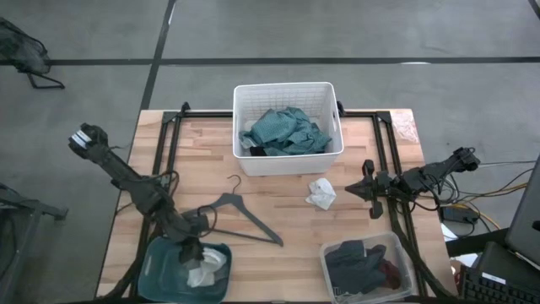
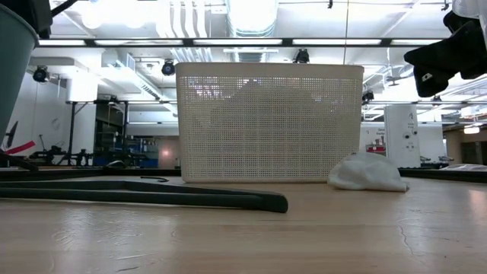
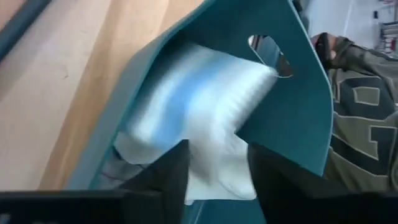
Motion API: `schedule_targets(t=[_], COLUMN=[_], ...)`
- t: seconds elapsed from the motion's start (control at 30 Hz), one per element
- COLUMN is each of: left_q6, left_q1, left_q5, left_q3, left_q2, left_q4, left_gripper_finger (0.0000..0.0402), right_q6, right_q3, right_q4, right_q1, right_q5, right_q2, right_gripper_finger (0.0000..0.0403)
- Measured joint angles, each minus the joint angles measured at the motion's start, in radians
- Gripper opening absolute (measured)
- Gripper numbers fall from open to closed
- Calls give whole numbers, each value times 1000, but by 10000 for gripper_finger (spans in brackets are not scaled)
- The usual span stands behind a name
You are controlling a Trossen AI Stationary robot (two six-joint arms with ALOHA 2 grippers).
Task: Pick & Place Cloths
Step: Put the white striped sock into the blue bin, then put the white sock into the blue bin
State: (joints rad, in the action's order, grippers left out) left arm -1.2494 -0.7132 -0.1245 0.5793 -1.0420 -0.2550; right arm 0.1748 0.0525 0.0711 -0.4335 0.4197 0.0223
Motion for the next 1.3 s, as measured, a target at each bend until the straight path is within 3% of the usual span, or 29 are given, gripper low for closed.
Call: schedule_targets(t=[0.13,0.27,0.47,0.67,0.77,1.0,1.2,1.3], left_q6=[19,30,129,381,551,821,921,935], left_q1=[0,1,30,55,68,69,74,89], left_q5=[-93,-151,-141,-99,-16,287,570,657], left_q3=[-12,0,44,139,205,310,334,333], left_q2=[0,3,31,58,63,65,65,65], left_q4=[52,63,62,63,64,61,66,70], left_gripper_finger=[218,250,258,257,257,256,255,255], right_q6=[0,-2,0,0,-2,0,-2,0], right_q3=[0,0,0,0,0,0,0,0], right_q4=[0,0,0,0,0,0,0,0], right_q1=[0,0,0,0,0,0,0,0], right_q5=[0,0,0,0,0,0,0,0], right_q2=[0,0,0,0,0,0,0,0], right_gripper_finger=[8,8,8,8,8,8,8,8])
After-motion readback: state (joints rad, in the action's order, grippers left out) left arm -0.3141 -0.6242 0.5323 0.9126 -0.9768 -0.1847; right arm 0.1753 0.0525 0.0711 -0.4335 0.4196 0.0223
